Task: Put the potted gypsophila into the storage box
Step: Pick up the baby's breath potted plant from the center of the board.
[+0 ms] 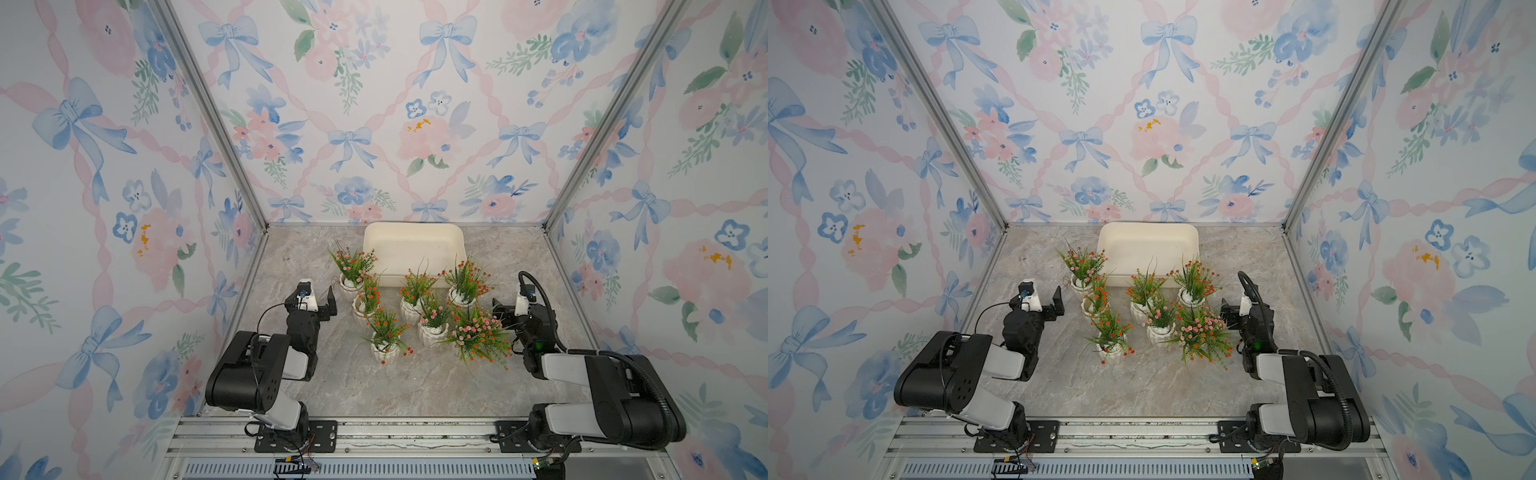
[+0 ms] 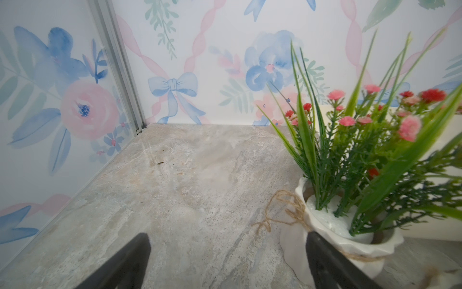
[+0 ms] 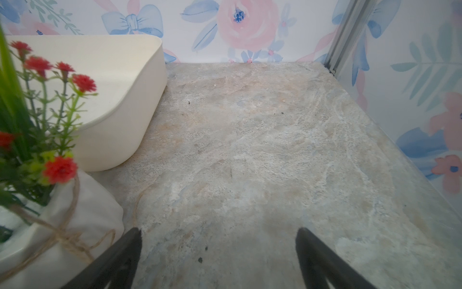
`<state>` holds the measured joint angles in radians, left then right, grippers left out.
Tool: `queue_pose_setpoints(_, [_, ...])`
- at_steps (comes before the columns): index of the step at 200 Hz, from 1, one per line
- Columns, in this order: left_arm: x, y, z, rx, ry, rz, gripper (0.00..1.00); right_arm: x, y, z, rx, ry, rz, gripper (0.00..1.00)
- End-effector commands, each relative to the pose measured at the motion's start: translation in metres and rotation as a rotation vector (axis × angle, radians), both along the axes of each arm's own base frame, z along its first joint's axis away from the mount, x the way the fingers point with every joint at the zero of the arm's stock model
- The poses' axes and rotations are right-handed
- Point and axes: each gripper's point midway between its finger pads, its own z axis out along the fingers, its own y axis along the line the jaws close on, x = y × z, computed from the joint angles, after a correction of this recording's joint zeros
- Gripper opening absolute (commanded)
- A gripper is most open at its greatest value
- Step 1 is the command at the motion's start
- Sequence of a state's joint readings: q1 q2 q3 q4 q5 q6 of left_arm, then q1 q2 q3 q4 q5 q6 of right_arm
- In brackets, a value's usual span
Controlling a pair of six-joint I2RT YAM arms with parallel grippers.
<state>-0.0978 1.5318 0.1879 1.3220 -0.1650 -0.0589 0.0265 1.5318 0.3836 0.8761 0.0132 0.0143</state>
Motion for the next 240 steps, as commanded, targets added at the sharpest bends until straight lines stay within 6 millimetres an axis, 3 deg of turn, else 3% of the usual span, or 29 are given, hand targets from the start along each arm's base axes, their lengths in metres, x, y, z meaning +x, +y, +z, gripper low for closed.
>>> queue_pose_setpoints(1, [-0.004, 0.007, 0.014, -0.002, -0.037, 0.040, 0.98, 0.006, 0.000, 0.007, 0.007, -0.006, 0.021, 0.97])
queue_pose_setpoints(87, [-0.010, 0.008, 0.057, -0.025, -0.073, 0.042, 0.98, 0.004, 0.008, 0.035, 0.007, 0.005, 0.067, 0.97])
queue_pose_setpoints(118, [-0.004, 0.023, 0.076, -0.060, -0.009, 0.146, 0.98, 0.002, 0.004, 0.070, 0.024, 0.011, 0.034, 0.97])
queue_pose_setpoints(176, [0.001, 0.036, 0.100, -0.201, -0.002, 0.240, 0.98, -0.014, -0.009, 0.169, 0.005, -0.022, -0.032, 0.97])
queue_pose_setpoints(202, [0.006, 0.054, 0.093, -0.260, 0.093, 0.365, 0.98, -0.020, -0.019, 0.188, 0.017, 0.028, -0.094, 0.97])
queue_pose_setpoints(219, [0.013, 0.052, 0.079, -0.235, 0.194, 0.368, 0.98, -0.023, -0.022, 0.195, 0.024, 0.018, -0.118, 0.97])
queue_pose_setpoints(222, [0.018, 0.051, 0.088, -0.241, 0.184, 0.364, 0.98, -0.023, -0.024, 0.195, 0.026, 0.014, -0.131, 0.97])
queue_pose_setpoints(240, [0.024, 0.046, 0.086, -0.254, 0.208, 0.341, 0.98, -0.026, -0.040, 0.194, 0.051, 0.002, -0.234, 0.97])
